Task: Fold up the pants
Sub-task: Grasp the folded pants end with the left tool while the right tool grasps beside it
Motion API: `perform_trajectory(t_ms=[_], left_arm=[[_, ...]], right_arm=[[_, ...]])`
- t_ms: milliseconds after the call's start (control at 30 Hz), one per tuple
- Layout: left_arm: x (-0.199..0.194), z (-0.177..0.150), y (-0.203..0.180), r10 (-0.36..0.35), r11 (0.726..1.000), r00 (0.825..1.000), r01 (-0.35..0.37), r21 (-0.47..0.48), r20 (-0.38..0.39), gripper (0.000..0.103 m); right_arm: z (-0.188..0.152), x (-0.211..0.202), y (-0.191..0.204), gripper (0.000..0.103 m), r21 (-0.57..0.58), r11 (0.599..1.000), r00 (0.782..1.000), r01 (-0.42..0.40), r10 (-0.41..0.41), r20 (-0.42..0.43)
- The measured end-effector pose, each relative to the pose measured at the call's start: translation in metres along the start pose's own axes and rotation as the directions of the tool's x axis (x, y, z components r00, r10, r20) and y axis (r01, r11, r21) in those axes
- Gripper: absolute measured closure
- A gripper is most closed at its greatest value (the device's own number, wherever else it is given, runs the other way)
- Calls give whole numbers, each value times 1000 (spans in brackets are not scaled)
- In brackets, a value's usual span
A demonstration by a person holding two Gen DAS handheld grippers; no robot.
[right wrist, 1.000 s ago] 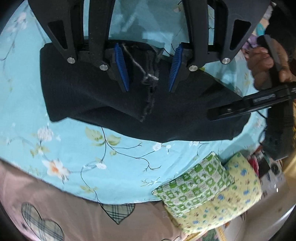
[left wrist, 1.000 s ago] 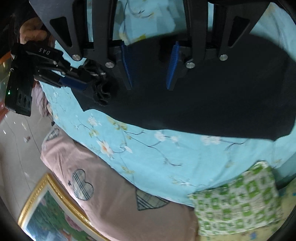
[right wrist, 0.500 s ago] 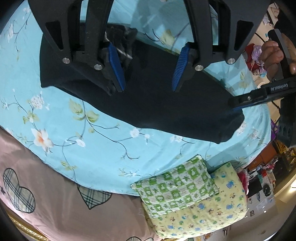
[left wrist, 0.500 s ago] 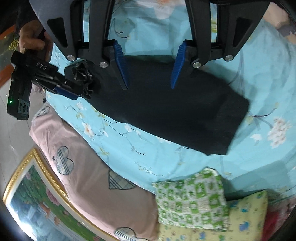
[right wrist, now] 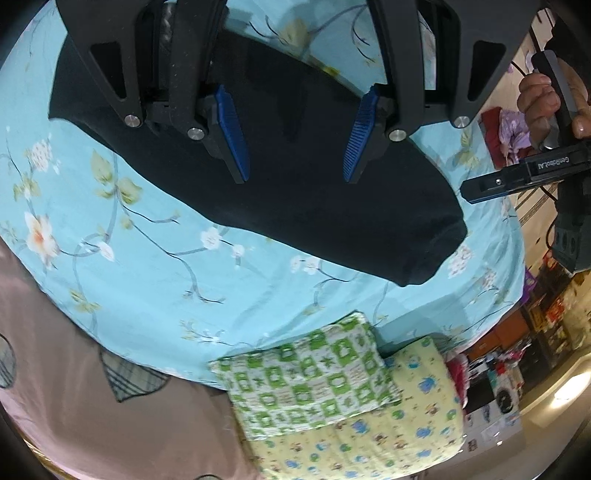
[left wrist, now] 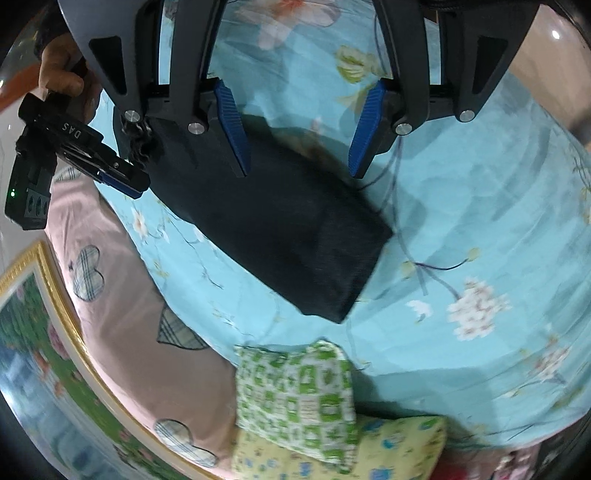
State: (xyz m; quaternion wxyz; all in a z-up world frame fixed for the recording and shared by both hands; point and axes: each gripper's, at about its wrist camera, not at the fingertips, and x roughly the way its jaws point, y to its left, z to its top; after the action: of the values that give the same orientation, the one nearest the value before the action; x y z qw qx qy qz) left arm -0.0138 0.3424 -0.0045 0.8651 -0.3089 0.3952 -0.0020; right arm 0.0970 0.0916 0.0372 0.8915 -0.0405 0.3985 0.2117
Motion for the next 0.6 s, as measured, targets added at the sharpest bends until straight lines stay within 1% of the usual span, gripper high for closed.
perform_trajectory(t_ms=[233,400,467,533,600], left_arm=[[7,6,18,20,997,1000,-20,-73,-8,46],[17,11,24,15,993,1000,-17,-115,-22,43],[22,13,27,15,991,999,-19,-129,-29,43],[28,15,29,19,990,999,-23,-142,-34,43],[32,15,31,16,988,999,-22,-153,-41,42]], right_arm=[[21,23,14,49,-52,997,998,-63,62,-23],[38,38,23,49,-96,990,994,-105,102,-37],[47,46,30,49,-132,983,992,-124,118,-48],[56,55,37,49,-169,971,985,-168,159,-65],[65,65,42,49,-197,962,981,-190,177,-82]])
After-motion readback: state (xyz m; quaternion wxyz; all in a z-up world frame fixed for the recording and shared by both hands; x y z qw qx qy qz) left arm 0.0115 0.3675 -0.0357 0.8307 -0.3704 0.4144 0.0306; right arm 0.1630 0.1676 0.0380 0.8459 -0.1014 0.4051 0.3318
